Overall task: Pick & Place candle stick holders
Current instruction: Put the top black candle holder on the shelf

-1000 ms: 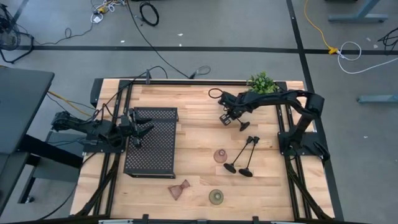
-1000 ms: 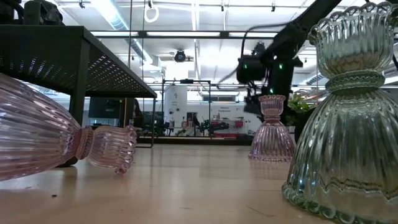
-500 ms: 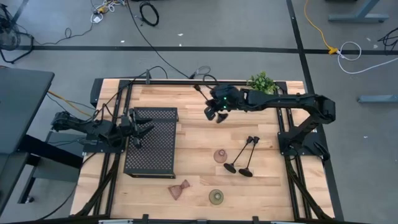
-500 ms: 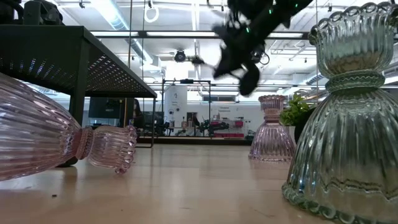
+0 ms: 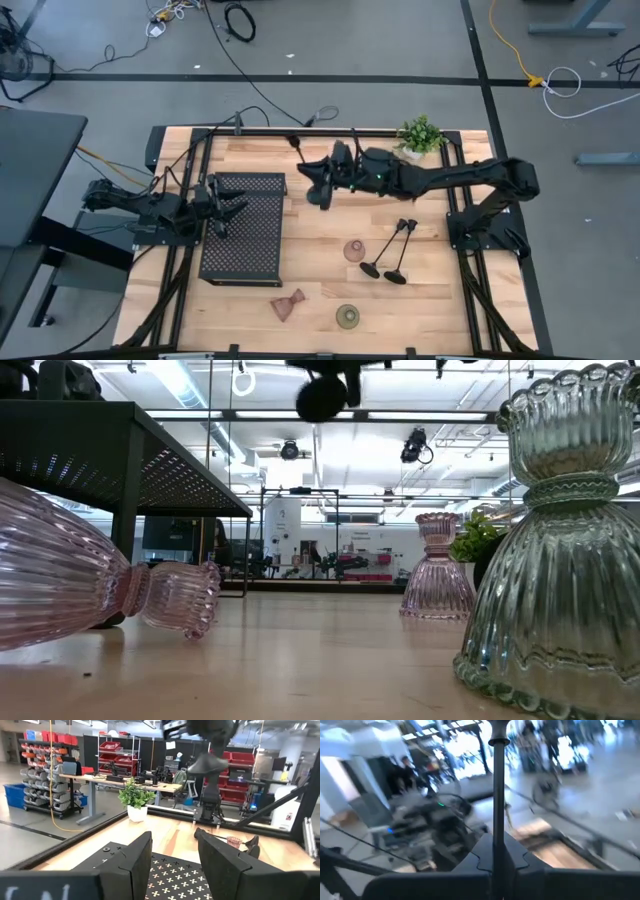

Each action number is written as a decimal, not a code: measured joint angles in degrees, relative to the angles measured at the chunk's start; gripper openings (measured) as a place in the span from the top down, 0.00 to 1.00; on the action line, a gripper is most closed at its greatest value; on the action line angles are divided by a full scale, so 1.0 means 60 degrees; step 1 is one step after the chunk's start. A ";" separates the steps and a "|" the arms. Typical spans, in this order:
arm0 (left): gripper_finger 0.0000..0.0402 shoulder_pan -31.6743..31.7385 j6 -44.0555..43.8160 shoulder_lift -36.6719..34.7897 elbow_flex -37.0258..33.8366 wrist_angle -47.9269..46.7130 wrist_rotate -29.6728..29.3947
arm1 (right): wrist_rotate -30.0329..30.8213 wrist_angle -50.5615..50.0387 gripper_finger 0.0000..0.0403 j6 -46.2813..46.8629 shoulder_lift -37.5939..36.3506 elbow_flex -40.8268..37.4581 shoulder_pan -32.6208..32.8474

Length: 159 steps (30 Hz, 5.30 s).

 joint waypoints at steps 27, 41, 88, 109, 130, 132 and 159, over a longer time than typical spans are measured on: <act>0.59 0.0205 -0.0500 0.1171 0.0004 0.3873 0.1113 | -0.0497 0.3846 1.00 -0.1261 0.2418 0.0947 0.0619; 0.59 0.0988 -0.0334 0.5192 0.2040 0.4962 0.2416 | -0.0497 0.3707 1.00 -0.1317 0.2418 0.0969 0.0612; 0.97 0.3005 0.0014 0.8881 0.5592 0.4280 0.5318 | -0.0472 0.2590 1.00 -0.1539 0.2410 0.0965 0.0622; 0.97 0.3005 0.0188 0.8491 0.5588 0.3415 0.5229 | -0.0235 0.2413 0.69 -0.1550 0.2410 0.0965 0.0626; 0.97 0.3865 0.0313 0.4996 0.5577 -0.2542 0.3292 | -0.0242 0.1506 0.30 -0.1648 0.2399 0.0969 0.0644; 0.97 0.3865 0.0311 0.4521 0.5577 -0.3055 0.3003 | -0.0242 0.1493 0.31 -0.1649 0.2399 0.0969 0.0644; 0.97 0.3861 0.0061 0.0379 0.4677 -0.6064 0.1811 | -0.0239 0.1432 0.32 -0.1667 0.2403 0.0969 0.0644</act>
